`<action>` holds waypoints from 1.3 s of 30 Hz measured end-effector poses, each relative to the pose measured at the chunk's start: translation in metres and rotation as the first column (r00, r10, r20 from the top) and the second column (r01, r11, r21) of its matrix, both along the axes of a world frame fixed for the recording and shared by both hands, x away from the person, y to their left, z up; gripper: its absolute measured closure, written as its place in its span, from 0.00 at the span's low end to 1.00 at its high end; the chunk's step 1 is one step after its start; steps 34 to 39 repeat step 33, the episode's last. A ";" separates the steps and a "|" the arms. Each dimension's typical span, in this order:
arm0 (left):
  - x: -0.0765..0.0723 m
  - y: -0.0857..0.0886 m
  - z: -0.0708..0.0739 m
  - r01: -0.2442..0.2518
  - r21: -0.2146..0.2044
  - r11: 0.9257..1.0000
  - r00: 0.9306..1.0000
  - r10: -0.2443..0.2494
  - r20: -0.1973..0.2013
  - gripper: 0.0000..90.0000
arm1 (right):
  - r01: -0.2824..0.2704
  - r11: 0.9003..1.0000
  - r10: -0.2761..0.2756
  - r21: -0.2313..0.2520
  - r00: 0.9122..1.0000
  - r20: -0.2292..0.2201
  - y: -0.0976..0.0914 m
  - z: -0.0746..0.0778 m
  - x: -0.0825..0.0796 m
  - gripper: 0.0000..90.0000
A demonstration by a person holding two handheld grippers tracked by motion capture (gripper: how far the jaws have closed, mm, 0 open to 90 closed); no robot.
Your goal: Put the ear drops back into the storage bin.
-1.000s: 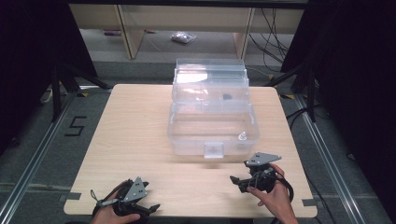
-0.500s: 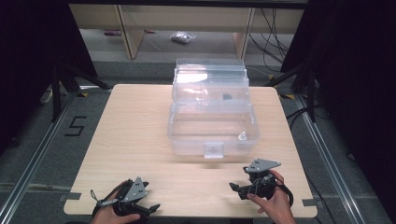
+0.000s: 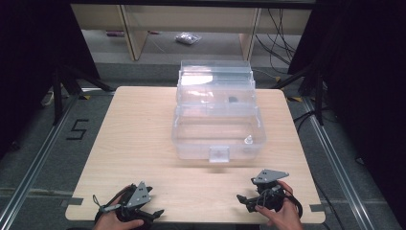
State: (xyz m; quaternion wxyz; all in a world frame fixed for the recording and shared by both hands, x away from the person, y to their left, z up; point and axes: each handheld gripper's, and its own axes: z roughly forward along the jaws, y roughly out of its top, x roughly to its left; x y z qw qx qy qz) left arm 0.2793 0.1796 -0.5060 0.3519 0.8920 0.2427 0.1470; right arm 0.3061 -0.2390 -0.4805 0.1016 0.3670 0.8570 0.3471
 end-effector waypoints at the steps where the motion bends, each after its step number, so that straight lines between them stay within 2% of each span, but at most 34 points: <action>1: 0.000 0.000 0.000 0.000 0.000 1.000 1.000 0.000 0.001 0.18 | 0.018 1.000 -0.018 0.005 1.000 -0.021 0.001 -0.001 -0.003 0.20; 2: 0.000 0.000 0.000 -0.001 0.000 1.000 1.000 0.001 0.000 0.18 | -0.002 1.000 0.002 -0.001 1.000 0.006 0.000 -0.002 -0.002 0.20; 4: 0.000 0.000 0.000 -0.001 -0.001 1.000 1.000 0.001 0.003 0.18 | -0.015 1.000 0.015 -0.008 1.000 -0.003 0.000 -0.002 -0.003 0.19; 5: 0.000 0.000 0.000 -0.002 -0.001 1.000 1.000 0.002 0.003 0.18 | 0.005 1.000 -0.005 0.000 1.000 -0.009 0.001 -0.003 -0.005 0.19; 6: 0.000 0.000 0.000 -0.002 -0.001 1.000 1.000 0.002 0.003 0.18 | -0.015 1.000 0.015 -0.023 1.000 -0.010 -0.001 -0.002 -0.005 0.19; 8: 0.000 0.000 0.000 -0.001 -0.001 1.000 1.000 0.001 0.000 0.18 | 0.003 1.000 -0.003 -0.006 1.000 -0.016 0.001 -0.004 -0.007 0.19; 9: -0.001 0.000 -0.001 -0.011 -0.007 1.000 1.000 0.011 -0.009 0.18 | -0.009 1.000 0.009 -0.023 1.000 -0.020 0.000 -0.004 -0.008 0.19; 11: 0.000 0.000 0.000 -0.002 -0.001 1.000 1.000 0.002 0.002 0.18 | -0.007 1.000 0.006 -0.030 0.999 -0.036 -0.001 -0.003 -0.010 0.19; 12: 0.000 0.000 0.000 -0.002 -0.001 1.000 1.000 0.002 0.003 0.18 | -0.013 1.000 0.013 -0.019 1.000 -0.004 -0.001 -0.006 -0.010 0.19; 14: 0.000 0.000 -0.001 -0.007 -0.006 1.000 1.000 0.007 -0.001 0.18 | -0.015 0.999 0.014 -0.032 0.999 -0.030 -0.001 -0.006 -0.011 0.19; 16: -0.001 0.000 -0.001 -0.013 -0.010 1.000 1.000 0.013 -0.008 0.18 | -0.049 0.998 0.048 -0.036 0.999 -0.016 -0.003 -0.008 -0.011 0.19; 17: -0.001 0.000 -0.001 -0.012 -0.007 1.000 1.000 0.012 -0.010 0.18 | -0.046 0.998 0.045 -0.042 0.999 -0.031 -0.003 -0.008 -0.012 0.19; 18: 0.000 0.000 0.000 -0.001 -0.001 1.000 1.000 0.001 0.004 0.18 | -0.037 0.999 0.036 -0.033 0.999 -0.019 -0.003 -0.009 -0.013 0.19; 19: 0.000 0.000 0.000 0.000 0.000 1.000 1.000 0.000 0.003 0.18 | -0.027 0.999 0.027 -0.029 0.999 -0.031 -0.003 -0.009 -0.015 0.19; 20: 0.000 0.000 0.000 0.001 0.001 1.000 1.000 -0.001 0.005 0.18 | -0.038 0.999 0.038 -0.037 0.999 -0.016 -0.004 -0.010 -0.014 0.19; 22: 0.000 0.000 0.000 0.001 0.001 1.000 1.000 -0.001 0.004 0.18 | -0.045 0.998 0.043 -0.048 0.998 -0.035 -0.005 -0.009 -0.015 0.19; 25: 0.000 0.000 0.000 0.000 0.001 1.000 1.000 0.000 0.005 0.18 | -0.040 0.997 0.038 -0.060 0.999 -0.028 -0.005 -0.009 -0.016 0.19; 27: 0.000 0.000 0.000 0.000 0.001 1.000 1.000 0.000 0.004 0.18 | -0.053 0.997 0.051 -0.055 0.998 -0.039 -0.005 -0.009 -0.015 0.19; 30: 0.000 0.000 0.000 0.001 0.002 1.000 1.000 -0.001 0.004 0.18 | -0.043 0.998 0.041 -0.050 0.999 -0.029 -0.004 -0.011 -0.015 0.19; 33: 0.000 0.000 0.000 0.001 0.001 1.000 1.000 -0.001 0.005 0.18 | -0.024 0.998 0.021 -0.058 0.999 -0.042 -0.004 -0.010 -0.017 0.19; 39: 0.000 0.000 0.000 0.001 0.001 1.000 1.000 -0.001 0.005 0.18 | -0.024 0.998 0.021 -0.058 0.999 -0.042 -0.004 -0.010 -0.017 0.19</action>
